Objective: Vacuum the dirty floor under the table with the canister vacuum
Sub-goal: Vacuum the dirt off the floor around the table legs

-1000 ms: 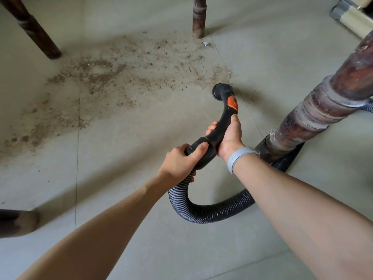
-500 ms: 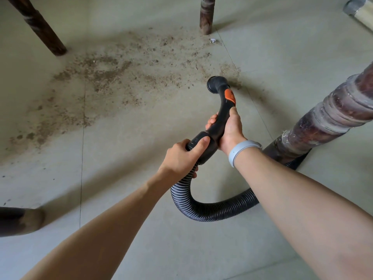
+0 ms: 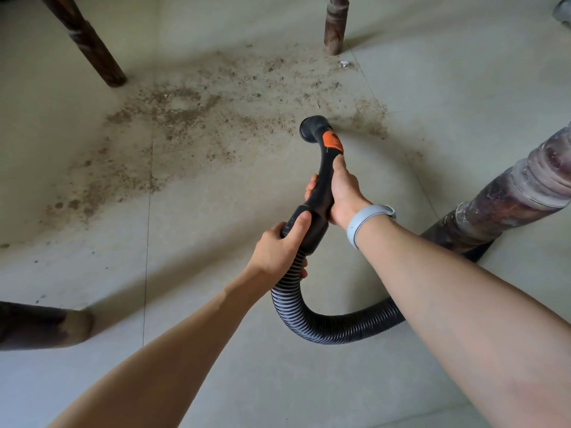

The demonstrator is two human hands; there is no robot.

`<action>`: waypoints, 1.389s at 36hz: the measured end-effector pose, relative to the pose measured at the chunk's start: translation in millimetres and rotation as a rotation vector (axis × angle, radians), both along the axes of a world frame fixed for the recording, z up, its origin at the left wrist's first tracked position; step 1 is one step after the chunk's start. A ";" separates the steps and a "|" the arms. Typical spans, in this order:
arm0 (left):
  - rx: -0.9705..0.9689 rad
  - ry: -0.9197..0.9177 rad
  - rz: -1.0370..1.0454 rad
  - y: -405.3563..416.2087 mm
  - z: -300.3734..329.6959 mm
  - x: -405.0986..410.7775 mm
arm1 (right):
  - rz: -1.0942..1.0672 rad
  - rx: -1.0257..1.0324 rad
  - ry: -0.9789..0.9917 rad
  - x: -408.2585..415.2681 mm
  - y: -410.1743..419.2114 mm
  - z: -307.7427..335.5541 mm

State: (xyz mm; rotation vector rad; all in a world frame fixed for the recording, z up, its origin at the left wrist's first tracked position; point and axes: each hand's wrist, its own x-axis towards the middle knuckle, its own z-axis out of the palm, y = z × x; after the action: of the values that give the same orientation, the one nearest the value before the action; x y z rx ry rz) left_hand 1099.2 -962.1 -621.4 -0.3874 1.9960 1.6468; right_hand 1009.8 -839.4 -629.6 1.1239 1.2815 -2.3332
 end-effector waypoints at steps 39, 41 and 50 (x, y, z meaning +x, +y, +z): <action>0.005 -0.030 0.153 -101.3 20.6 64.6 | 0.273 -0.107 -0.036 49.5 -102.6 20.3; 0.009 -0.031 0.165 -107.9 20.9 67.2 | 0.282 -0.104 -0.034 49.3 -111.3 22.1; 0.085 -0.019 0.246 -123.5 21.0 78.6 | 0.371 -0.042 -0.045 51.3 -134.9 32.7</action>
State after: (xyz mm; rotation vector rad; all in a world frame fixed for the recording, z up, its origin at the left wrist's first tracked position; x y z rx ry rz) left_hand 1177.8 -1085.6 -600.4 -0.6354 1.9184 1.8608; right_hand 1061.1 -974.3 -596.9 0.8359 1.2916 -2.0396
